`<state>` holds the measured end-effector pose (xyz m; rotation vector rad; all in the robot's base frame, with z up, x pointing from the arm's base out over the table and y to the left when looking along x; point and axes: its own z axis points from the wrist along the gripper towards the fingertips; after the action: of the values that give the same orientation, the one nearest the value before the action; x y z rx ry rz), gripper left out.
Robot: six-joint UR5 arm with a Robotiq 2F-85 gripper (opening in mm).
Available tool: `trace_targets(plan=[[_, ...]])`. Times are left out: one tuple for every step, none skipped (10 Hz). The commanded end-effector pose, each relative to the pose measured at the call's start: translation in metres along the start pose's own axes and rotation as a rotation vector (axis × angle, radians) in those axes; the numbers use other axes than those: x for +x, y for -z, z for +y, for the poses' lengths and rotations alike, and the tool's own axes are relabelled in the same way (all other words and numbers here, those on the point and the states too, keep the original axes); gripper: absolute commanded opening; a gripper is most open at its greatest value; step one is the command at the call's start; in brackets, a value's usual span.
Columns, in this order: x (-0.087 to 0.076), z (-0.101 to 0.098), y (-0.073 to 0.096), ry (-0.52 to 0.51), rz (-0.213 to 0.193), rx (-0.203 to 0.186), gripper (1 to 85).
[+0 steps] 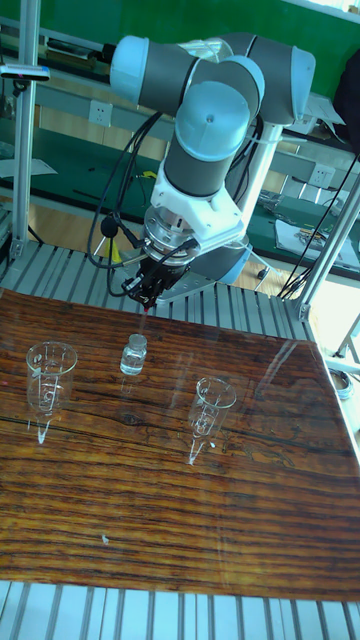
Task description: Transfer liquid using a dropper
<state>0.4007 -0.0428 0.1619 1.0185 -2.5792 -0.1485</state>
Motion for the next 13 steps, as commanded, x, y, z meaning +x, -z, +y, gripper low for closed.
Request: trace_targets(plan=[[-0.006,0.0,-0.002,-0.004,-0.014,0.0,1.7],[-0.006,-0.001,-0.004,-0.004,-0.014,0.0,1.7],[-0.005,-0.002,-0.005,-0.004,-0.015,0.001,1.7],[-0.005,-0.004,-0.008,-0.004,-0.016,0.002,1.7],[-0.005,-0.005,-0.009,-0.003,-0.018,0.002,1.7],[-0.006,-0.006,-0.012,-0.001,-0.02,0.002,1.7],[-0.007,-0.007,-0.014,-0.001,-0.023,0.003,1.7],[-0.007,-0.008,-0.015,-0.001,-0.024,0.004,1.7],[-0.007,-0.009,-0.016,-0.001,-0.024,0.006,1.7],[-0.008,-0.009,-0.017,-0.001,-0.027,0.006,1.7],[-0.008,-0.009,-0.018,-0.001,-0.028,0.007,1.7],[-0.009,-0.009,-0.021,-0.002,-0.03,0.009,1.7],[-0.011,-0.009,-0.023,-0.004,-0.032,0.012,1.7]])
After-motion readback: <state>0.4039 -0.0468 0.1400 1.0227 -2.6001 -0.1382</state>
